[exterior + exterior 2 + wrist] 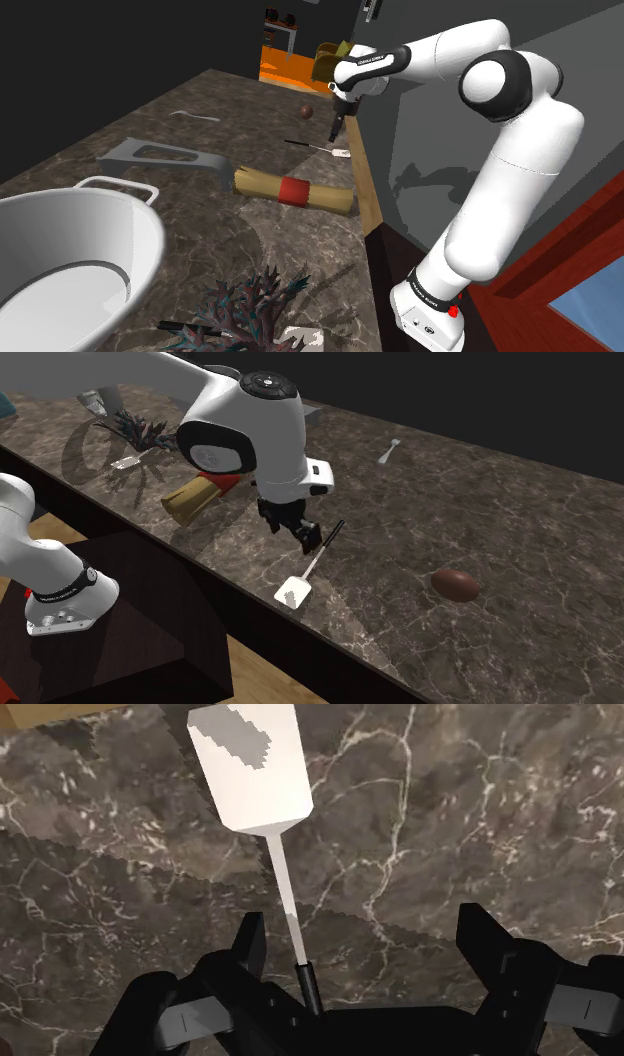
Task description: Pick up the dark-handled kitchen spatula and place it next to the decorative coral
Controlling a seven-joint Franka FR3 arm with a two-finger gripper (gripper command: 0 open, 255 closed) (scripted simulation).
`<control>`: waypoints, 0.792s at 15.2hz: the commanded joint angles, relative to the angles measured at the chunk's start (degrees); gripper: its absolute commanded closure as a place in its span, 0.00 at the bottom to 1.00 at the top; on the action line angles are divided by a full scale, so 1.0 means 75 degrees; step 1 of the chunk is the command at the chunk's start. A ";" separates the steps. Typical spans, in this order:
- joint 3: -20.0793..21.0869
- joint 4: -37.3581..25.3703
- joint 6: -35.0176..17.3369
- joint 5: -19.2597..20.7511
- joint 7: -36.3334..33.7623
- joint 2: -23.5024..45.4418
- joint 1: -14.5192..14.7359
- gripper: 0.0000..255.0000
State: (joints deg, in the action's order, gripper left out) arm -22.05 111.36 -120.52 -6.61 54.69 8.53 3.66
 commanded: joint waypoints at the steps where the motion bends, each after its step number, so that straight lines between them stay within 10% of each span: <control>1: 0.0070 -0.0502 -0.0098 -0.0306 0.0533 0.0621 -0.0094 0.00; 12: 0.0371 -0.1211 -0.0719 -0.0898 0.1382 0.1997 -0.0374 0.00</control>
State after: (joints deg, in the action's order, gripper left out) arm -19.41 101.84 -124.96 -13.07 64.87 23.00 0.88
